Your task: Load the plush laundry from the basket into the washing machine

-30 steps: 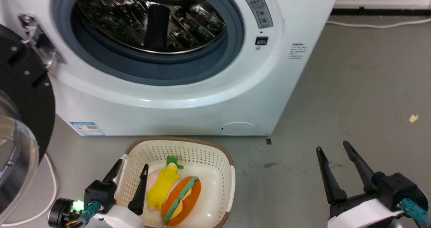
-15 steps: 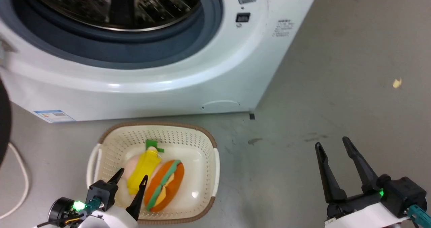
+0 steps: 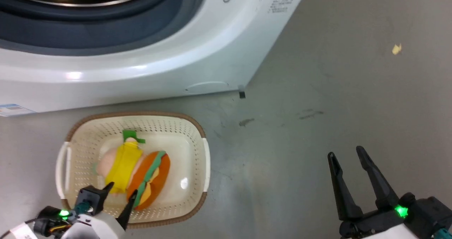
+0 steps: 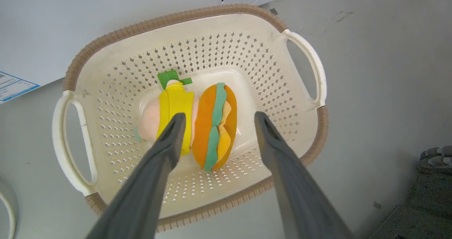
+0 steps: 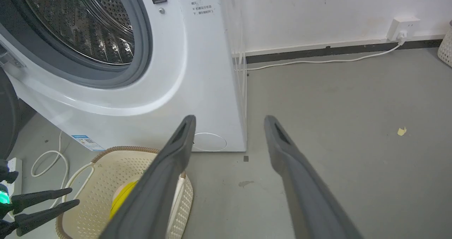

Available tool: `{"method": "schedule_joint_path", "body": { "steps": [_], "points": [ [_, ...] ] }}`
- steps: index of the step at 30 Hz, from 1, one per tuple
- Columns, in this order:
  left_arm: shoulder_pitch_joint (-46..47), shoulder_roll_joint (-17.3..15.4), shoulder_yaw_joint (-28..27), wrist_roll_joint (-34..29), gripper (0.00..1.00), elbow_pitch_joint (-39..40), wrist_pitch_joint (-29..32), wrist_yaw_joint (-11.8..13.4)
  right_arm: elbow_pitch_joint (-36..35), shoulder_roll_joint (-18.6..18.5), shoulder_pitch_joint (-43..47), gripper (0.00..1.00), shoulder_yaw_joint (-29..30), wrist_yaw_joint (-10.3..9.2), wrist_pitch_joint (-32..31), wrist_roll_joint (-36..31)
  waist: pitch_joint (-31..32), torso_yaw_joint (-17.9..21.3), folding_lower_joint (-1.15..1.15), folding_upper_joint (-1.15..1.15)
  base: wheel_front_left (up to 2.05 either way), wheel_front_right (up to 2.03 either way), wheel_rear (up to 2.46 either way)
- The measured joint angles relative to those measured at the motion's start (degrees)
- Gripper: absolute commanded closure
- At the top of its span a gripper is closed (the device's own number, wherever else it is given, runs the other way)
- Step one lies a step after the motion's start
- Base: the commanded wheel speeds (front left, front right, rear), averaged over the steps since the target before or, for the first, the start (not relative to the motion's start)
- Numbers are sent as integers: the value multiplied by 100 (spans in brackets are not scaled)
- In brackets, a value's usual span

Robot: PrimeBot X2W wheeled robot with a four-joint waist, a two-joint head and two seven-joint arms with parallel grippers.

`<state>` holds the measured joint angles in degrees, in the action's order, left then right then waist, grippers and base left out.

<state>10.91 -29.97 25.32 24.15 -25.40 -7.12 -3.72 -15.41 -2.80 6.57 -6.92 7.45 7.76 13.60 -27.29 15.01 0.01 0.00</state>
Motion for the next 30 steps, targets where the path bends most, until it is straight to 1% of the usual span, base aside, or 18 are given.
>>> {"method": "schedule_joint_path", "body": {
  "steps": [6,7,22,30],
  "points": [
    [308,-278,359,292,0,-324,-59,-49,-164,0,60,0,-103,-1,77,159,-325,145,0,0,0,0,0],
    [481,-392,547,403,0,-470,-92,-52,-259,0,101,0,-151,0,112,193,-483,209,0,0,0,0,0],
    [1440,-972,1357,1009,0,-1223,-335,-153,-680,0,361,0,-367,0,294,519,-1232,528,0,0,0,0,0],
    [1915,-1249,1949,1330,0,-1585,-352,-201,-886,-1,505,0,-499,0,376,677,-1623,700,0,0,0,0,0]
  ]
}}
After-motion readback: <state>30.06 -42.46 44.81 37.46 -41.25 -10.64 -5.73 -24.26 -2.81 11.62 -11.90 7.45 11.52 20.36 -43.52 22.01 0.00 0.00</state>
